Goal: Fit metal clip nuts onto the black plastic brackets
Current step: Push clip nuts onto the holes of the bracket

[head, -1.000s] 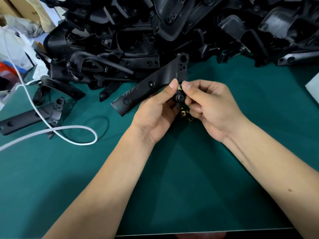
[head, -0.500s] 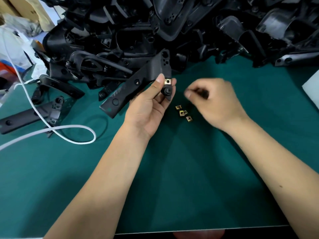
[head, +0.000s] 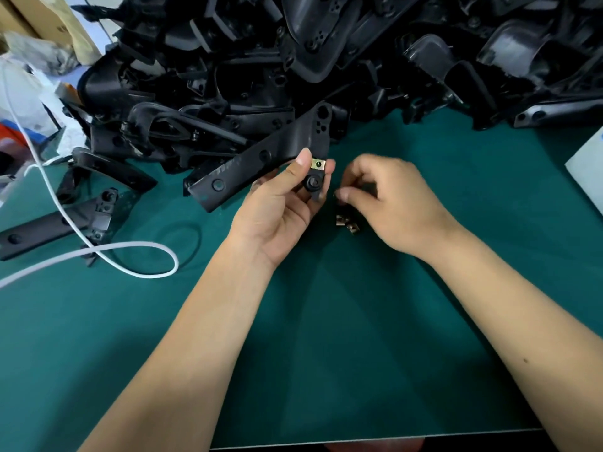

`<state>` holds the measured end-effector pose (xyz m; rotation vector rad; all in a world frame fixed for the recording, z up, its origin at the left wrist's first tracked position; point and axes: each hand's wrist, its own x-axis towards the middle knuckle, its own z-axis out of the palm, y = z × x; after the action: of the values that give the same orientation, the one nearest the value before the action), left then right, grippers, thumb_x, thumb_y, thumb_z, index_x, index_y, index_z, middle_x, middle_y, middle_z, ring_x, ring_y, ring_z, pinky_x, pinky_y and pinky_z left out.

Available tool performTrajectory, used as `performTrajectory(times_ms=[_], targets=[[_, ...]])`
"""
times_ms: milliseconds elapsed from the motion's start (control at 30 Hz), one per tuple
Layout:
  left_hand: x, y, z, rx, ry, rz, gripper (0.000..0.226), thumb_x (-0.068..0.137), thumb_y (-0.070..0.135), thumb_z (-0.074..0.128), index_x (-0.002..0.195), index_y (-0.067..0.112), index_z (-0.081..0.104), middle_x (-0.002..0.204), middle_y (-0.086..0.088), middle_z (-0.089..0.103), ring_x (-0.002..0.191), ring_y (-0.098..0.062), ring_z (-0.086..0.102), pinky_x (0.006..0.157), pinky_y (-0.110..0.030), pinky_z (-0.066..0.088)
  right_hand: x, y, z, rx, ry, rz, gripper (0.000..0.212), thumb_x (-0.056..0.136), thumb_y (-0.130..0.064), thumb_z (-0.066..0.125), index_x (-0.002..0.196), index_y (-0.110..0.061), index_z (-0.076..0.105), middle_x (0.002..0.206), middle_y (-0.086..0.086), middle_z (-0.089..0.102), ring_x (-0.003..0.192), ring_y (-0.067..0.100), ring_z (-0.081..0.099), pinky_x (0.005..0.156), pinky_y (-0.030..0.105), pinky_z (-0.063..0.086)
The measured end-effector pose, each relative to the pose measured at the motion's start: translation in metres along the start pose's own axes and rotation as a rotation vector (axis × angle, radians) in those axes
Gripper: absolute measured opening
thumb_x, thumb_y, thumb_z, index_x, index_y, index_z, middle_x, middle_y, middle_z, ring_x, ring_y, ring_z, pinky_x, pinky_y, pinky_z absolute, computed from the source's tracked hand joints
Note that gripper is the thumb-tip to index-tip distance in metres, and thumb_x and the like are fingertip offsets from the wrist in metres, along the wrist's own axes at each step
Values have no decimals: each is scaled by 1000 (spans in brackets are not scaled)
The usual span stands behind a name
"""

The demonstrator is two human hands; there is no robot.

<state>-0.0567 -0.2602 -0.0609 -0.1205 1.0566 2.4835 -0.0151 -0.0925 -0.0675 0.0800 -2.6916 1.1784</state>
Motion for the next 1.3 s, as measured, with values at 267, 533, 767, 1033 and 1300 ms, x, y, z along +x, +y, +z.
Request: performTrajectory(times_ms=[267,533,767,1033,1300], targets=[[-3,2,-1,81,-84,-41,10,81,13,72,74,10,77,84,-8,74,83,-19,76,67,-24,59,1,2,-10,790,138,110,13,95,-6,71,98,-16,78,81,7,76,50,12,39,46,23,28],[-5,1,-2,136,-147,-44,10,83,12,71,91,13,77,94,-6,76,81,-18,74,70,-26,59,1,1,-10,849,154,90,21,93,5,68,100,-13,77,83,4,77,48,3,46,46,19,30],[-4,1,-1,147,-160,-39,13,83,13,69,88,14,81,95,-5,77,81,-16,75,71,-24,59,1,1,-7,763,190,60,16,93,0,71,101,-13,77,85,4,76,50,2,51,49,14,37],[-4,-2,0,183,-156,-17,12,83,14,70,85,16,81,91,-4,77,81,-15,75,72,-24,59,0,-5,-3,1008,137,246,16,104,-9,59,94,-3,70,75,4,65,48,8,33,48,23,24],[-6,-4,0,187,-157,-30,14,83,14,70,95,13,77,95,-6,77,81,-16,75,70,-24,59,-1,-7,-3,1069,66,246,22,106,-11,55,88,-7,66,76,2,60,48,7,32,47,21,27]])
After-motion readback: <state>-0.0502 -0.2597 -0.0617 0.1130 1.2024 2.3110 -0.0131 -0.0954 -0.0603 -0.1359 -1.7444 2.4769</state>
